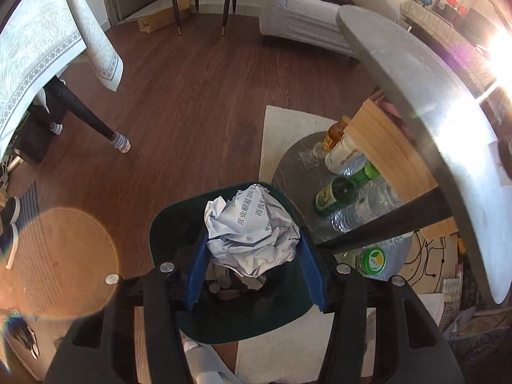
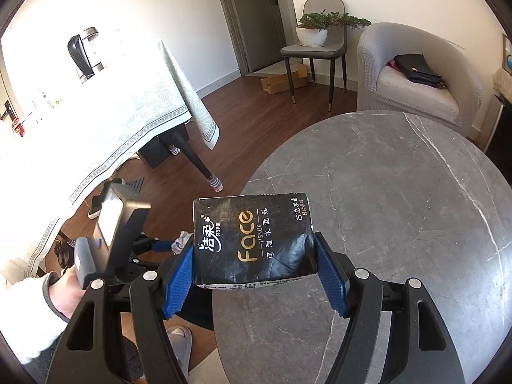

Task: Collect trash
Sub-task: 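Carry the paper ball over the green bin and open the left tool, then lower the black Face tissue pack into the bin and open the right tool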

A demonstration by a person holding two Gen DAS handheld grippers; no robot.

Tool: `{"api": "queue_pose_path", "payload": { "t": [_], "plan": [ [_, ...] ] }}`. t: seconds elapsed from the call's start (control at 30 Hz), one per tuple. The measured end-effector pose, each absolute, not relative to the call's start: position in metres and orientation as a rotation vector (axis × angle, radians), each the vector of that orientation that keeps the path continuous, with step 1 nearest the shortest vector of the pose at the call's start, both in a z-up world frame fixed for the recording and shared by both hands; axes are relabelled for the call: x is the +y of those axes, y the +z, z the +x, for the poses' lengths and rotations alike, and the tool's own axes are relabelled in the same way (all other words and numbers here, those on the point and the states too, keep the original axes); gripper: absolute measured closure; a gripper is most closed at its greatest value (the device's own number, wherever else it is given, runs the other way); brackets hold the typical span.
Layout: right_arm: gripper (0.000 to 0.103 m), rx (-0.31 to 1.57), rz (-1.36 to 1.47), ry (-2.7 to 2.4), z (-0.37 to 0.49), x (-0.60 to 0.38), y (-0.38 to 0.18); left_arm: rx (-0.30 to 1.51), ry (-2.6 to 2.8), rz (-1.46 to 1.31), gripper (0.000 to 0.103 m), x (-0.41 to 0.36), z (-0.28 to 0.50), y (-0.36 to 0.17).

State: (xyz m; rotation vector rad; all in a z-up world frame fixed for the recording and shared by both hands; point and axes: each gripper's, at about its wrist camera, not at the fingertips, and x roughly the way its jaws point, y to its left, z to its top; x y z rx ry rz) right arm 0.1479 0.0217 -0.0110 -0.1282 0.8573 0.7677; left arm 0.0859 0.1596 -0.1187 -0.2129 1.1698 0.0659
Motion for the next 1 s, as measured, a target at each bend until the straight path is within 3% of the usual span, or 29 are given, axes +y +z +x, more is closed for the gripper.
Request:
{"api": "queue_pose_path", "payload": {
  "t": [0.27,0.37,0.57,0.7,0.93,1.0],
  "plan": [
    [0.032,0.861,-0.130,0.800,0.149,0.039,-0.014,1.255,0.083,-0.252,0.045,0.172,0.079,-0.175],
    [0.032,0.854,-0.130,0.806,0.148,0.040,-0.012,1.283,0.093,-0.278,0.036,0.176,0.080,-0.193],
    [0.032,0.854,-0.116,0.806,0.150,0.036,-0.012,1.308,0.076,-0.258,0.040,0.170,0.076,-0.213],
    [0.032,0.847,-0.106,0.811,0.150,0.038,-0.010,1.246,0.079,-0.242,0.052,0.175,0.068,-0.193],
    [0.032,0.871,-0.159,0.876,0.139,0.065,-0.018,1.033,0.080,-0.292,0.057,0.190,0.047,-0.118],
    [0.032,0.880,-0.186,0.897,0.133,0.076,-0.022,1.007,0.094,-0.296,0.062,0.196,0.045,-0.108]
  ]
}}
